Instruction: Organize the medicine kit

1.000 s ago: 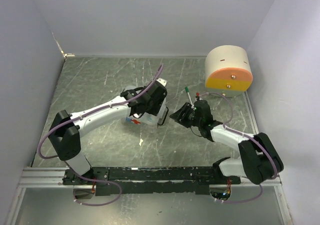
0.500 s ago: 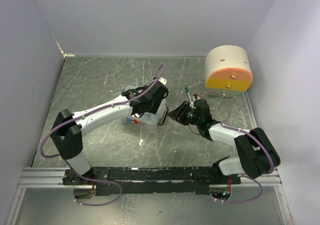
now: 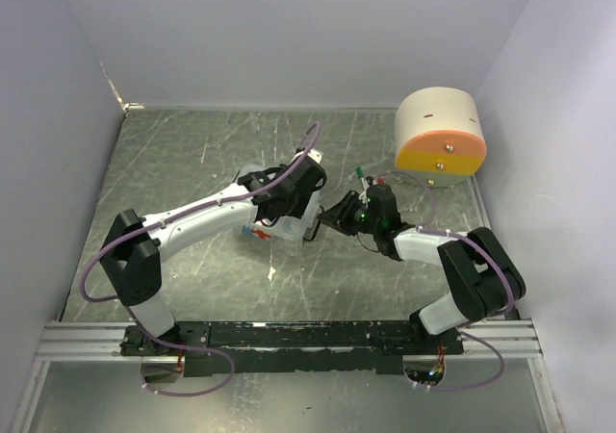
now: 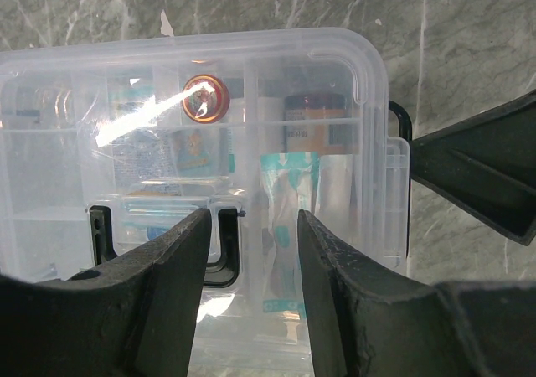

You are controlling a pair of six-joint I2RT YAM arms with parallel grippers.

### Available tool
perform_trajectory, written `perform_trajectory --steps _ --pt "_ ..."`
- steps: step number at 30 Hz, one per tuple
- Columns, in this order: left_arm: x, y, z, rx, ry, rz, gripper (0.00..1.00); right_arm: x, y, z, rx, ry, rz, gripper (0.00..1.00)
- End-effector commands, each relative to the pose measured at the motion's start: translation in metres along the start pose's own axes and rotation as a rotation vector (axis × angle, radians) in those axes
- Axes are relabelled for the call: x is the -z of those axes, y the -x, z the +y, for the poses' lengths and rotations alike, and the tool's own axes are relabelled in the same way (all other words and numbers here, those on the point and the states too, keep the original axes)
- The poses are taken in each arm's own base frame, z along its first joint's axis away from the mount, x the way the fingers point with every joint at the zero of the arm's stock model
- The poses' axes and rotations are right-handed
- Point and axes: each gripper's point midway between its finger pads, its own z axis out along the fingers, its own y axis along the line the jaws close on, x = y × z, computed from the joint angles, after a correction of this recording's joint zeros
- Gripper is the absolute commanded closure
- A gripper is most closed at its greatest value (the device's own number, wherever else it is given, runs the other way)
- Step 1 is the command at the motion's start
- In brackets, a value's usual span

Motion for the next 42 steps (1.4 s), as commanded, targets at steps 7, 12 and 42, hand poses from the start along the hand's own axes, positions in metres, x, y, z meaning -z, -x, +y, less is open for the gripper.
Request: perform_trajectory --steps 7,12,42 --pt "-0.013 -0.046 0.006 -0.081 0.04 0.148 0.44 0.007 0.017 0.022 0.019 0.04 -0.06 0.94" --pt "-0.014 -0.047 0.006 -0.081 0.041 0.15 0.45 0.02 0.023 0.024 0.027 0.01 -0.093 1.0" --pt "-0.014 -0.049 0.004 -0.071 0.03 0.155 0.45 0.035 0.02 0.081 0.015 0.256 -0.059 0.52"
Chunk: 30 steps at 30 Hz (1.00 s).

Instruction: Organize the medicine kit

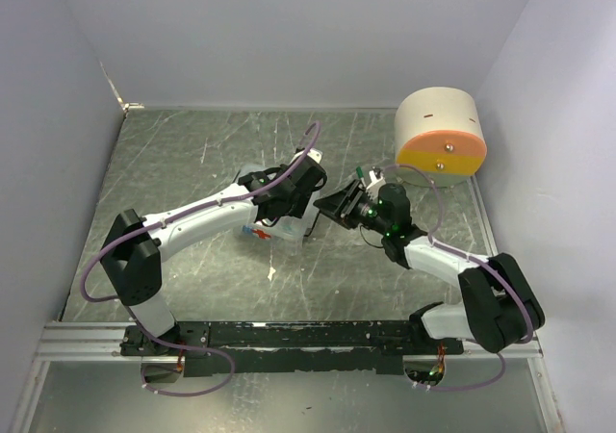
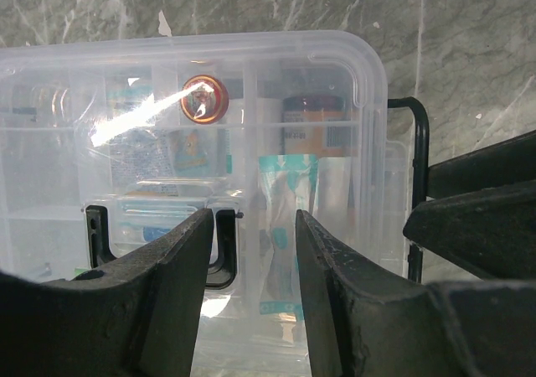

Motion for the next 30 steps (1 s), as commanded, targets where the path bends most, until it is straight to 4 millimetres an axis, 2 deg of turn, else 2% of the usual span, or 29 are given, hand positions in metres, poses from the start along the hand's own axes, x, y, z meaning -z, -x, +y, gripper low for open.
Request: perform_trajectory --steps 1,9,13,16,17,21,25,30 --pt "-0.013 -0.049 0.005 -0.085 0.031 0.155 0.46 -0.006 0.01 0.011 0.037 0.002 -0.003 0.52" --pt "-0.013 -0.05 0.004 -0.08 0.018 0.153 0.47 -0.013 0.006 0.014 0.038 -0.019 0.023 0.69" --pt "-0.014 -0.051 0.004 -0.074 0.013 0.155 0.48 -0.016 0.004 0.018 0.055 -0.025 0.026 0.7" --pt "-0.014 -0.054 0.003 -0.074 0.005 0.158 0.49 -0.017 0.004 0.023 0.069 -0.035 0.023 0.61" --pt "-0.014 -0.054 0.003 -0.073 0.004 0.159 0.51 -0.018 -0.003 0.023 0.072 -0.046 0.038 0.59" --pt "-0.017 -0.059 0.002 -0.064 -0.007 0.168 0.58 -0.021 -0.006 0.021 0.086 -0.1 0.043 0.59" --pt "-0.018 -0.066 -0.001 -0.055 -0.023 0.178 0.64 -0.024 -0.007 0.02 0.093 -0.133 0.045 0.62" --pt "-0.02 -0.072 -0.004 -0.03 -0.047 0.183 0.71 -0.031 -0.006 0.023 0.09 -0.134 0.048 0.75"
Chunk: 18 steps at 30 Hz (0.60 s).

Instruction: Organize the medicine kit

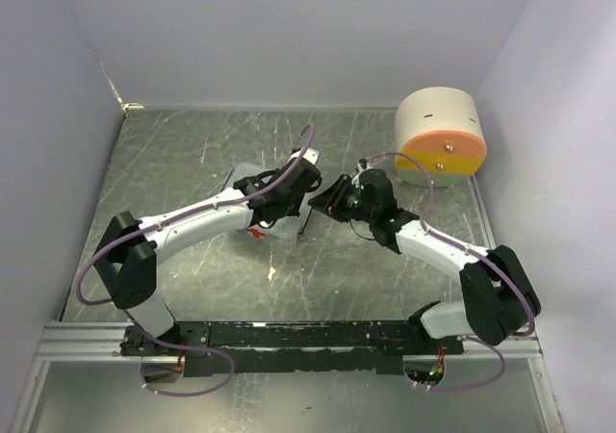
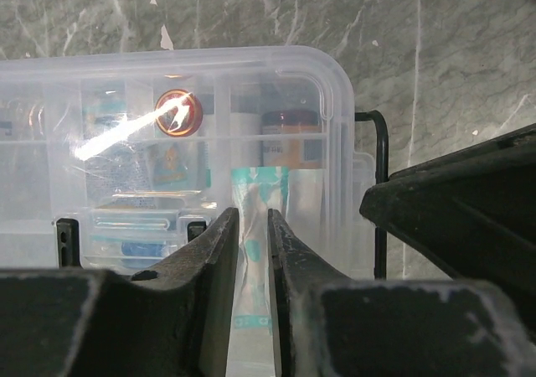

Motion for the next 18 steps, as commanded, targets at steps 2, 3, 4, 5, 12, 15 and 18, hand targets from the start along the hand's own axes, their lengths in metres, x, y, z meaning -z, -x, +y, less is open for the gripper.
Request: perform_trajectory --steps 2,3,4,5,12,15,18 --pt "-0.012 -0.075 -0.001 -0.056 -0.03 0.229 0.72 -0.008 0.001 0.02 0.017 0.033 0.008 0.8" --pt "-0.012 -0.076 -0.002 -0.053 -0.034 0.231 0.73 -0.009 0.002 0.02 0.019 0.026 0.006 0.82" --pt "-0.012 -0.077 -0.003 -0.052 -0.04 0.232 0.73 -0.01 0.003 0.02 0.022 0.017 0.002 0.83" --pt "-0.012 -0.078 -0.003 -0.051 -0.043 0.234 0.73 -0.011 0.004 0.018 0.02 0.002 0.0 0.84" --pt "-0.013 -0.078 -0.004 -0.046 -0.049 0.229 0.74 -0.016 0.002 0.005 0.019 -0.059 0.006 0.72" --pt "-0.013 -0.077 -0.005 -0.048 -0.051 0.23 0.74 -0.016 -0.002 0.003 0.014 -0.039 0.008 0.57" --pt "-0.013 -0.076 -0.005 -0.047 -0.052 0.231 0.75 -0.014 -0.006 0.009 0.006 0.025 0.007 0.52"
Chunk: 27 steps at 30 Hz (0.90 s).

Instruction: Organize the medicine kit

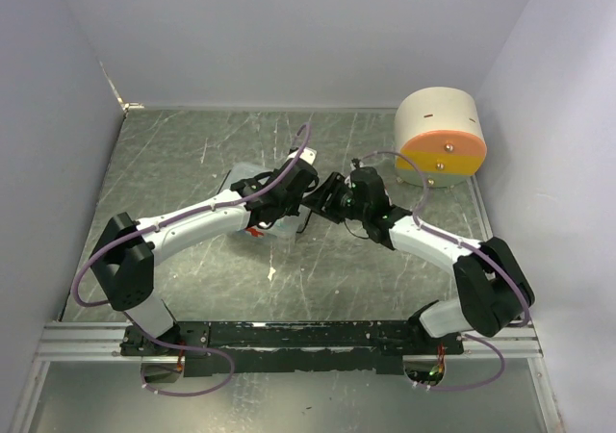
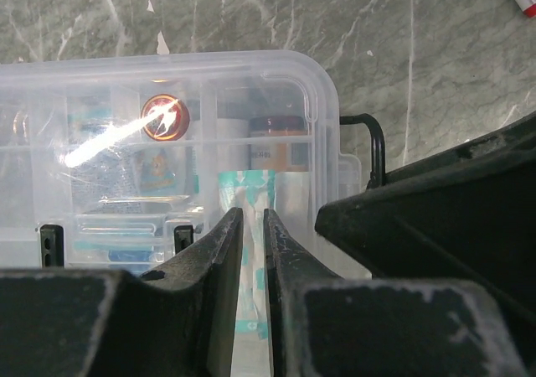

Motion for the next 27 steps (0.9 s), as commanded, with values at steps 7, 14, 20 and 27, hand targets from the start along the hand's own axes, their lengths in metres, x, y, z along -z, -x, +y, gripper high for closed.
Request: perform_trajectory --steps 7,14,20,27 --pt "-0.009 -0.079 -0.004 -0.063 -0.039 0.263 0.75 -0.002 0.004 0.015 0.015 0.05 -0.01 0.57" --pt "-0.01 -0.081 -0.006 -0.052 -0.049 0.264 0.77 -0.003 0.004 0.003 0.025 -0.072 0.006 0.66" --pt "-0.01 -0.084 -0.006 -0.043 -0.06 0.262 0.78 -0.006 0.005 0.007 0.033 -0.104 0.003 0.82" --pt "-0.011 -0.086 -0.005 -0.034 -0.068 0.262 0.79 -0.005 0.009 0.025 0.031 -0.085 -0.01 0.79"
